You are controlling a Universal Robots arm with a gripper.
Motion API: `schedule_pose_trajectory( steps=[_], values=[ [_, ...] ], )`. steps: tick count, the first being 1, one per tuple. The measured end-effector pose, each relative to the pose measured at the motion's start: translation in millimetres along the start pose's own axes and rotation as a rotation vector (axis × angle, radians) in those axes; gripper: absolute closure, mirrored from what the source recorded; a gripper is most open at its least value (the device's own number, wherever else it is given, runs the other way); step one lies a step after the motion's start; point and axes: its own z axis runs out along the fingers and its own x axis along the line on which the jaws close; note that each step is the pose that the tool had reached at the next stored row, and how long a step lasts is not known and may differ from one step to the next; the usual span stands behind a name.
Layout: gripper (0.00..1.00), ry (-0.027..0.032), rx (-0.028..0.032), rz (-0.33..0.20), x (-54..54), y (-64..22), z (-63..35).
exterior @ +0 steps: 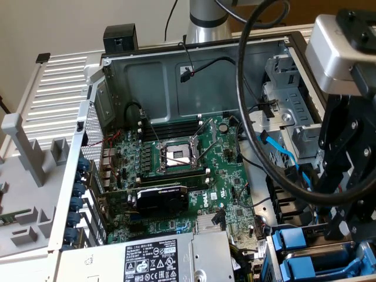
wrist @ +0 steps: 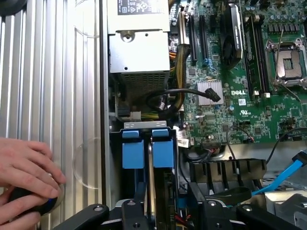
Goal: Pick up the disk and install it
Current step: 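Insert the second disk wire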
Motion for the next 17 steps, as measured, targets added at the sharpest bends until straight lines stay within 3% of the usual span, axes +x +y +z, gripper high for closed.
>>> schedule_pose_trajectory(
  steps=[1,3,4,6,8,12,17],
  values=[
    [0.53,-0.0131,-0.0008,-0.002,0.7,-0.1,0.1],
    [0.53,-0.0471,-0.0031,-0.007,1.9,-0.3,0.4],
    [0.53,-0.0606,-0.004,-0.009,2.6,-0.3,0.6],
    [0.53,-0.0753,-0.0052,-0.011,4.5,-0.5,0.7],
    [0.53,-0.081,-0.0075,-0.012,6.0,-0.7,0.8],
    [0.53,-0.0824,-0.0115,-0.009,6.8,-0.8,1.7],
    [0.55,-0.0887,-0.0115,-0.003,7.0,-1.1,3.3]
  ],
)
